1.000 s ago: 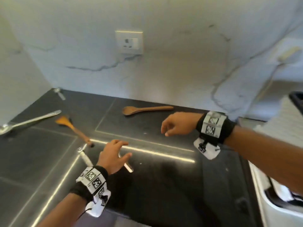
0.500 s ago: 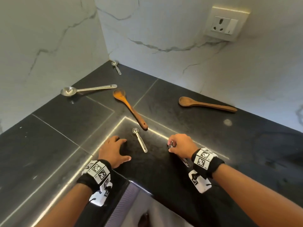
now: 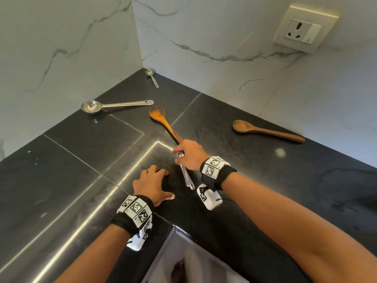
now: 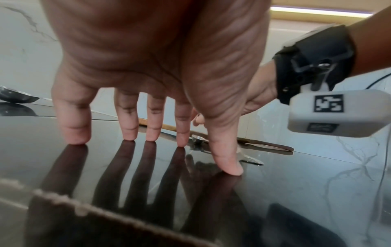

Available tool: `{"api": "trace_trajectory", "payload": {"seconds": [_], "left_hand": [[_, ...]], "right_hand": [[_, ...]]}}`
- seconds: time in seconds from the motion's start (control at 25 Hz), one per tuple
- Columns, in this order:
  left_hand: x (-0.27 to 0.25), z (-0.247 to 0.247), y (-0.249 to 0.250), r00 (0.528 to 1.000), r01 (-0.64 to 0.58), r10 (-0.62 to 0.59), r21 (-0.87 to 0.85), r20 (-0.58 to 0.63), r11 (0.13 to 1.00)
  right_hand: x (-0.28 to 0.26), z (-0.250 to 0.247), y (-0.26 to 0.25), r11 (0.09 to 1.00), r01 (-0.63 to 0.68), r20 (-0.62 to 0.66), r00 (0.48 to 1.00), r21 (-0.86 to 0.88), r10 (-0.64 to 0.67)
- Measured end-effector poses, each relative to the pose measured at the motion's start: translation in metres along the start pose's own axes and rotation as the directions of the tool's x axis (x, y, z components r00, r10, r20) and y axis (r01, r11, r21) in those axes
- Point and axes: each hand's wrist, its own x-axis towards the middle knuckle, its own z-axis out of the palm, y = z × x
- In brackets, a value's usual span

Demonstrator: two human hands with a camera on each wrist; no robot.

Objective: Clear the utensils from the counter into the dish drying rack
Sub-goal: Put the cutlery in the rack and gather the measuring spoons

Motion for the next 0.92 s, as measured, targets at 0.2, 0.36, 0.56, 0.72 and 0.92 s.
{"api": "trace_trajectory", "payload": {"seconds": [0.2, 0.36, 0.56, 0.72, 0.92], "left_hand": [[-0.002, 0.001, 0.0, 1.0, 0.011, -0.011, -0.015, 0.007, 1.0], [-0.001, 0.001, 0.002, 1.0, 0.024, -0.024, -0.034, 0.004, 0.999], [0.002, -0.005, 0.005, 0.998, 0.065, -0.064, -0.053, 0.03, 0.996], [0.02, -0.023, 0.011, 0.995, 0.089, -0.087, -0.026, 0.05, 0.996], [0.064, -0.059, 0.012, 0.993, 0.117, -0.109, -0.183, 0.055, 0.976]], "right_hand": [[0.011, 0.014, 0.0, 0.997, -0.071, 0.078, 0.994, -0.029, 0.073], [0.008, 0.014, 0.011, 0.999, -0.053, 0.089, 0.995, -0.004, 0.053], [-0.007, 0.012, 0.039, 0.998, 0.06, 0.191, 0.98, -0.005, -0.058], [-0.019, 0.0, 0.089, 0.996, 0.083, 0.2, 0.976, 0.035, -0.089], [-0.018, -0.03, 0.147, 0.999, -0.032, 0.115, 0.993, 0.039, 0.028]]}}
